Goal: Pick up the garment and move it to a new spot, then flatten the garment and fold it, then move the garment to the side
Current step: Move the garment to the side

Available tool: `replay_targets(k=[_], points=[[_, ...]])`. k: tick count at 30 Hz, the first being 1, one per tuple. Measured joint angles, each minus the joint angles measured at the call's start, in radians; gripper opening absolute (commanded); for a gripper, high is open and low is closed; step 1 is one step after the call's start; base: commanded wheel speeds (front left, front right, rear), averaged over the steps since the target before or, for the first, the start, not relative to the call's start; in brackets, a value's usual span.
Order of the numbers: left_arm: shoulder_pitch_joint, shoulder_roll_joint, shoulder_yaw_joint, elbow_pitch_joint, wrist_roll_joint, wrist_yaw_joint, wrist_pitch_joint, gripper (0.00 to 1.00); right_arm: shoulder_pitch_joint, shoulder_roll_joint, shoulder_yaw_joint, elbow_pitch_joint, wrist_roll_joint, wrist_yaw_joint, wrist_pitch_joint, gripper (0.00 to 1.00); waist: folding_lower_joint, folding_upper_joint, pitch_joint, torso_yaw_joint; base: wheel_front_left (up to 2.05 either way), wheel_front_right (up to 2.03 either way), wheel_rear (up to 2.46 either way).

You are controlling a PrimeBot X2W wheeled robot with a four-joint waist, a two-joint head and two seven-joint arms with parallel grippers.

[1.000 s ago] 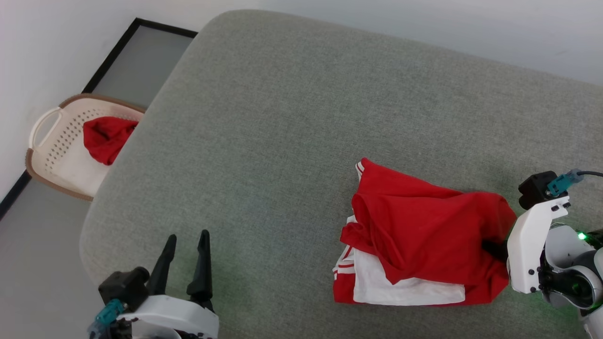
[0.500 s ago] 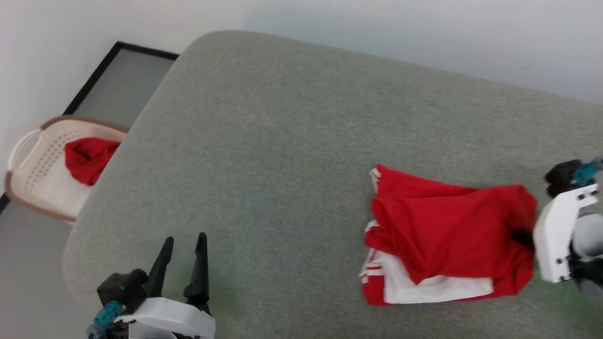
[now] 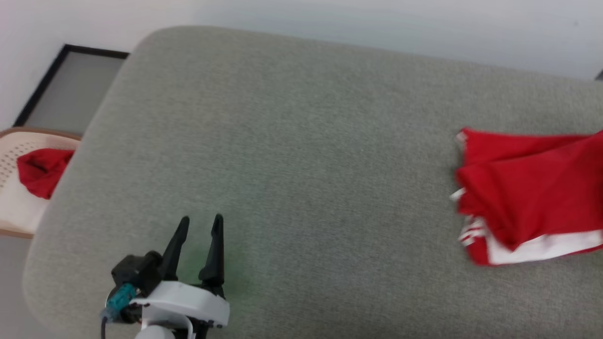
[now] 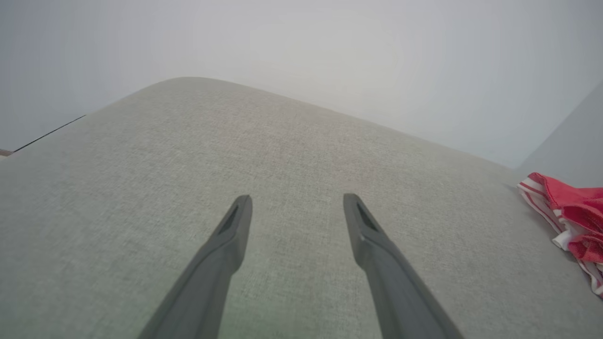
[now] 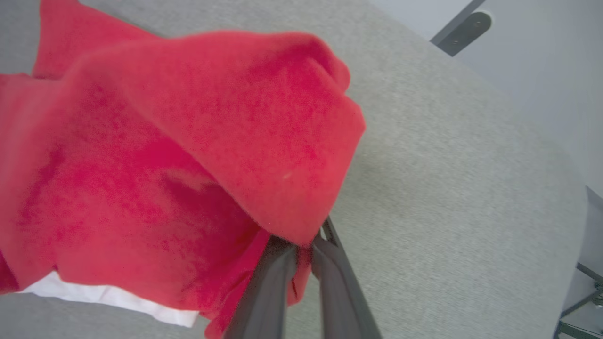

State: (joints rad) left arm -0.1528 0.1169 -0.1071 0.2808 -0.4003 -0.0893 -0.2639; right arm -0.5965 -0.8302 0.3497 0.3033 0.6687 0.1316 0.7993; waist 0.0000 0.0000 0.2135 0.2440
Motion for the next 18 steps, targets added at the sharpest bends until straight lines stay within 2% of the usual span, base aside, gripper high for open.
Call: replay_targets(k=[7, 18], points=[[-0.042, -0.016, 0.004, -0.006, 0.023, -0.012, 0.000, 1.00, -0.083, -0.155, 0.011, 0.030, -0.021, 0.000, -0.031, 0.00, 0.0000, 0.0000, 0.062, -0.039, 0.00, 0.00, 0.00], [-0.096, -0.038, 0.008, -0.018, 0.048, -0.027, 0.000, 1.00, -0.187, -0.342, 0.041, 0.055, -0.149, 0.000, -0.038, 0.00, 0.0000, 0.0000, 0.171, -0.086, 0.00, 0.00, 0.00]])
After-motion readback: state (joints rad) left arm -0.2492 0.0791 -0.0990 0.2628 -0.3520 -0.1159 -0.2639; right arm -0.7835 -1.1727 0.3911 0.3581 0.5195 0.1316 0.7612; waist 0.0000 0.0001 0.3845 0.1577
